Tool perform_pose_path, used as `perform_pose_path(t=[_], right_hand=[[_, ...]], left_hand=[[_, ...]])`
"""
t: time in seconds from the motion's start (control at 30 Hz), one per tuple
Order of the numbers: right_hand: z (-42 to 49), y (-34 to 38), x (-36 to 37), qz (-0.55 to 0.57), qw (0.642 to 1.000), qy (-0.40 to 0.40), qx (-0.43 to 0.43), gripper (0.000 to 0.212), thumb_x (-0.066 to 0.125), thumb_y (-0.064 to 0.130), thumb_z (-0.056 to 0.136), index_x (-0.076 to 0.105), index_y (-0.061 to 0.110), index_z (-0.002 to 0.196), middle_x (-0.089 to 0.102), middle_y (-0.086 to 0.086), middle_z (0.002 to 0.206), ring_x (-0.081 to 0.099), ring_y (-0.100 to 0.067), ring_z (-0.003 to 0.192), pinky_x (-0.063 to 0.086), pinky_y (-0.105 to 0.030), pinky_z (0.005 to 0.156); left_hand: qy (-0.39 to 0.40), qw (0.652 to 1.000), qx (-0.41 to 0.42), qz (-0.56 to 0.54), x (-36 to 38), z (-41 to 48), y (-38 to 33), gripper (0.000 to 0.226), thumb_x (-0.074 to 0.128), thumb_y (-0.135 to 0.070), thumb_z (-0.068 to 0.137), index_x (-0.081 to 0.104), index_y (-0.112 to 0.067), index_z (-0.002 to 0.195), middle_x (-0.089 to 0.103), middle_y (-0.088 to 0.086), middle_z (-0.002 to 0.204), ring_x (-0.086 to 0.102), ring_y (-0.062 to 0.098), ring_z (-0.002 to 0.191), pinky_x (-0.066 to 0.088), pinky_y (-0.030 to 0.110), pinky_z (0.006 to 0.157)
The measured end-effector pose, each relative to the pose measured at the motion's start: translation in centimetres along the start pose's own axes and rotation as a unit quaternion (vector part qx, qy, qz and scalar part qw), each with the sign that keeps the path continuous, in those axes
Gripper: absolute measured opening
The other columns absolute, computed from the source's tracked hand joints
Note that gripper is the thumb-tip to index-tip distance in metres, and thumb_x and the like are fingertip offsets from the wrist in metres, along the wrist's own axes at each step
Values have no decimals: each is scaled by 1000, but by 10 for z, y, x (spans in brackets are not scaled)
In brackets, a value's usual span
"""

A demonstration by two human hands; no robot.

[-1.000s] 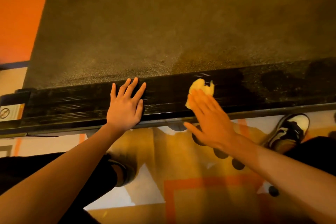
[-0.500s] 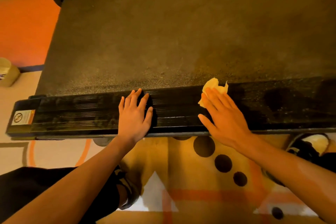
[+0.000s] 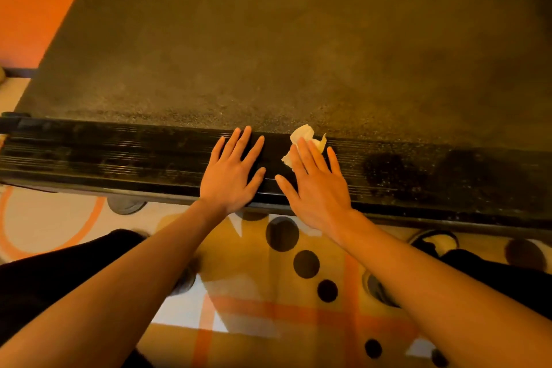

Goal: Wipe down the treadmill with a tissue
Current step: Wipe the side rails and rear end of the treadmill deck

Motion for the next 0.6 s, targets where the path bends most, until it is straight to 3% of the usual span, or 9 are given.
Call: perform_pose_path(t=[0.23, 0.33, 0.47, 0.6], right_hand=[[12, 19, 0, 45, 999, -15, 24, 93, -13, 64, 93, 14, 13, 166, 4, -9, 174, -8, -27, 160, -3, -50, 129], [15, 18, 1, 29, 999, -28, 13, 88, -7, 64, 98, 18, 13, 165, 9, -9, 173, -3, -26, 161, 1, -51, 130], [9, -4, 0, 16, 999, -39, 12, 83, 6, 64, 103, 26, 12, 164, 19, -9, 172, 8, -24, 160, 7, -51, 130], [-10, -51, -4, -20, 998, -34, 40, 85, -1, 65, 102, 20, 12, 165, 13, -9, 173, 4, -23, 161, 1, -49, 130]], left_hand=[[-2, 1000, 5, 11, 0, 1, -2, 69, 17, -60, 106, 21, -24, 165, 14, 11, 172, 6, 28, 160, 8, 50, 129], [-3, 1000, 11, 13, 0, 1, -1, 69, 16, -60, 107, 20, -24, 165, 13, 10, 173, 4, 28, 160, 8, 50, 129], [-7, 1000, 13, 19, 1, 1, -1, 67, 19, -57, 107, 20, -24, 165, 13, 11, 172, 5, 28, 160, 9, 50, 129], [-14, 1000, 13, 21, 3, 1, 0, 67, 19, -56, 106, 22, -23, 165, 14, 11, 172, 6, 29, 160, 10, 52, 128]])
Point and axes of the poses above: each hand's wrist, its own z-axis towards the middle knuckle, its own x-axis out of the palm, y = z × x, the point moved 5 cm from there along z, towards the middle knuckle
